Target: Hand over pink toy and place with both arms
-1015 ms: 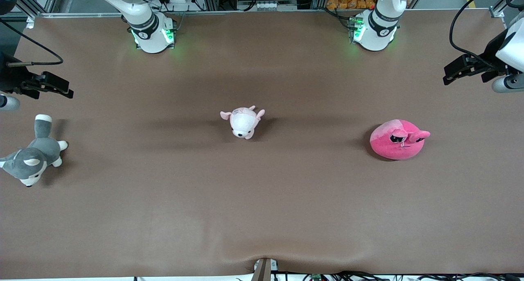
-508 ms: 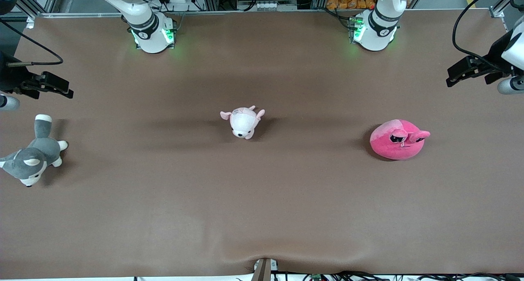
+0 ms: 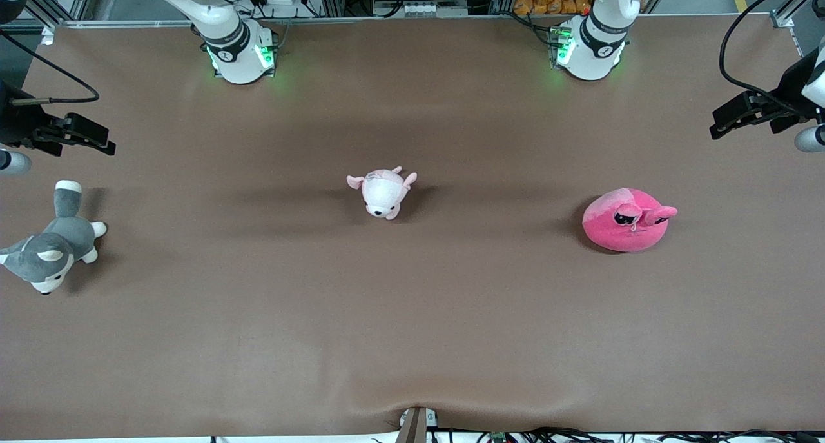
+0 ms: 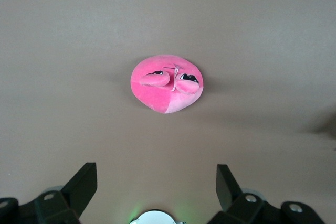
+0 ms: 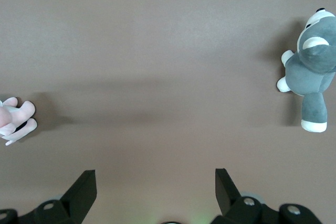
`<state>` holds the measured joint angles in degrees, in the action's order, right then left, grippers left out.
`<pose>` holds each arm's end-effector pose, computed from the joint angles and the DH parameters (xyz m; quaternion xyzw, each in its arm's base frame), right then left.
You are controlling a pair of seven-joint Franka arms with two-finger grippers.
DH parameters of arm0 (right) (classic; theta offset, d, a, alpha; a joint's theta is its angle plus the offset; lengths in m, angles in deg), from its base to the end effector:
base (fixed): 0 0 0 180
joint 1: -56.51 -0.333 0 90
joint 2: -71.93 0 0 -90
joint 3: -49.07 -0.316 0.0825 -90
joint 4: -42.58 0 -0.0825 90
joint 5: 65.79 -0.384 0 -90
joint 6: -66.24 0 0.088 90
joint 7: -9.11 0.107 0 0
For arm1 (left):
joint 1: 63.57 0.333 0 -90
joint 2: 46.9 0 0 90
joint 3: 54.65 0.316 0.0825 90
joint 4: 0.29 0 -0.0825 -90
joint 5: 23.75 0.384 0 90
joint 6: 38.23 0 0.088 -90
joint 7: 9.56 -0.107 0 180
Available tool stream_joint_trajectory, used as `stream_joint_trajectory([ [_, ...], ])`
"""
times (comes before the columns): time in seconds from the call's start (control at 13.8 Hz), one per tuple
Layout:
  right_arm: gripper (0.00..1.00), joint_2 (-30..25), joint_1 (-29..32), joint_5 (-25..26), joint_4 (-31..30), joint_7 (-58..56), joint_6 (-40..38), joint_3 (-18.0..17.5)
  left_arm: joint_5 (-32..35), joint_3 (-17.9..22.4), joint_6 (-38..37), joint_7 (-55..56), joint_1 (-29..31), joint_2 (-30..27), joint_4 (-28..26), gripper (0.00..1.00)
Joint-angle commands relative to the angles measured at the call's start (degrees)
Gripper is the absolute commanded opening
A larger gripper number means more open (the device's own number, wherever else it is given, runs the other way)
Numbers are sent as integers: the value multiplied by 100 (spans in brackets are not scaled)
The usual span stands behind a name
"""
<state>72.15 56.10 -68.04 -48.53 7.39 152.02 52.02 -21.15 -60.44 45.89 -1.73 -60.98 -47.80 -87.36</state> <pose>0.5464 -0.0197 0.6073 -0.9986 0.0067 0.0476 0.0213 0.5387 -0.0254 0.6482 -0.9987 -0.0423 0.0156 0.0250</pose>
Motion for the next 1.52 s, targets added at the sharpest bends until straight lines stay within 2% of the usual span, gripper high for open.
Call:
stream_joint_trajectory([
  [0.0, 100, 13, 31, -56, 32, 67, -17, 39, -93, -36, -27, -10, 66, 72, 129, 100],
  [0.73, 100, 22, 14, -56, 23, 67, -8, 39, -146, -36, -9, 34, 215, 134, 146, 100],
  [1.09, 100, 31, 40, -56, 32, 67, 0, 39, -155, -36, 96, 605, 224, 213, 164, 100],
  [1.45, 100, 39, 40, -56, 32, 67, 18, 39, -155, -28, 342, 720, 365, 388, 173, 100],
])
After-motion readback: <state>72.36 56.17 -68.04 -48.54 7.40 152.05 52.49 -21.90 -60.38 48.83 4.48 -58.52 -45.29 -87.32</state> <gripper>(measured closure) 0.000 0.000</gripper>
